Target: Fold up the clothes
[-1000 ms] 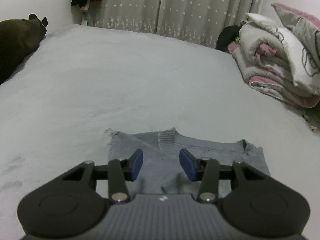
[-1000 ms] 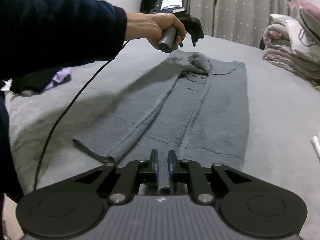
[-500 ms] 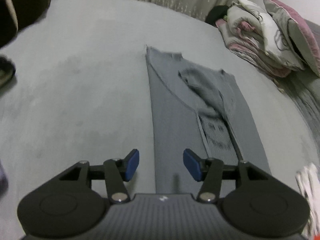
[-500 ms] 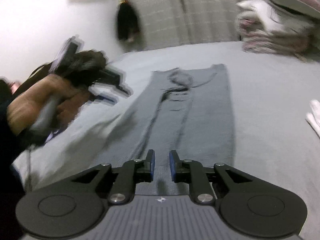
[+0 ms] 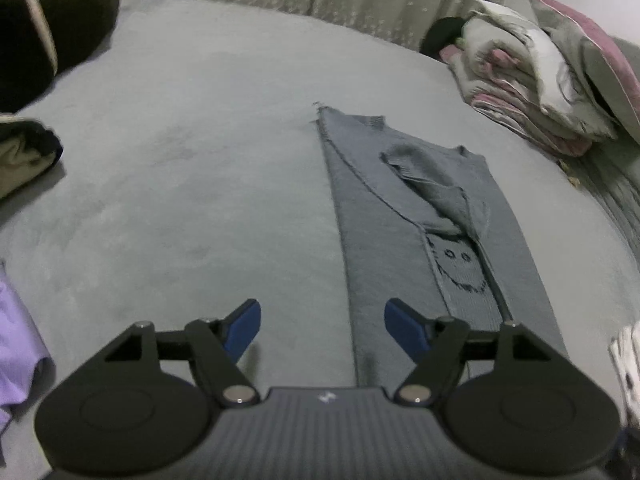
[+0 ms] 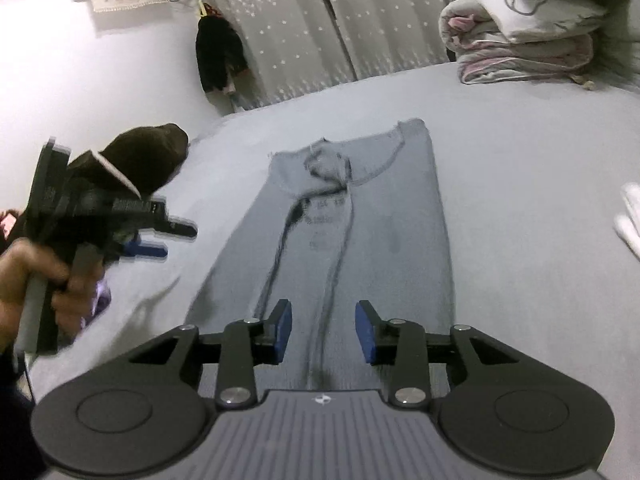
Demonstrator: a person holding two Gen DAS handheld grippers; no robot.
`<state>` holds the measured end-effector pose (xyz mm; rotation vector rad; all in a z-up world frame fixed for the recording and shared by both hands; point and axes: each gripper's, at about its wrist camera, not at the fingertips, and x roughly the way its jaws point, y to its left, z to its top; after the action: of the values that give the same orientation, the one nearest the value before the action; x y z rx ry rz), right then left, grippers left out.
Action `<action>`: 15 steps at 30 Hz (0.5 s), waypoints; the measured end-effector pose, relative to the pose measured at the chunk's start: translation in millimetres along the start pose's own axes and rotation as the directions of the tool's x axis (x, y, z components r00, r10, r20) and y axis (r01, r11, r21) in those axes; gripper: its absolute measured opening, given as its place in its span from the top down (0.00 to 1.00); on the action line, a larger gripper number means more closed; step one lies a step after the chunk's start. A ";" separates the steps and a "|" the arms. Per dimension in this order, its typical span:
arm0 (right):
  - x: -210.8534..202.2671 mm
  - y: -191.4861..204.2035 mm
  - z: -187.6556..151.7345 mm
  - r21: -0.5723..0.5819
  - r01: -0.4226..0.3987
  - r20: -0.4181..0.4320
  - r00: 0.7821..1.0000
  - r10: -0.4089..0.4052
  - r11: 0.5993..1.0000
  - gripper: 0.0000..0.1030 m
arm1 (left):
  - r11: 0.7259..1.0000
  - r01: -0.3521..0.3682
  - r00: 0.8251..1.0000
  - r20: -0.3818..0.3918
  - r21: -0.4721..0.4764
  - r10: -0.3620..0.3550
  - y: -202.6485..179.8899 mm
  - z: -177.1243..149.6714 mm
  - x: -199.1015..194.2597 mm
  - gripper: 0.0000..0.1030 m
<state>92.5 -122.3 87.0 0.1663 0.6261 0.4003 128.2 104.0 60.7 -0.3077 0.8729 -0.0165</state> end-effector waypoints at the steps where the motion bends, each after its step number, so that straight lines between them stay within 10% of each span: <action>1: 5.9 0.8 8.2 -0.013 -0.005 0.005 1.000 0.005 1.000 0.65 | 1.000 0.007 1.000 -0.003 -0.018 -0.007 4.8 2.6 1.2 0.31; 13: 155.8 30.4 66.6 -0.316 0.146 -0.054 0.984 -0.171 0.938 0.62 | 0.995 -0.014 0.999 -0.043 -0.099 0.010 36.9 18.4 15.0 0.29; 15: 183.3 36.0 75.2 -0.369 0.172 -0.060 0.976 -0.209 0.913 0.85 | 0.994 -0.024 0.998 -0.055 -0.102 0.019 38.0 19.7 19.0 0.29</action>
<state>261.3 -16.3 58.7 -0.2690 0.6485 0.3293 151.2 142.8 48.0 -0.3956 0.9327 0.0401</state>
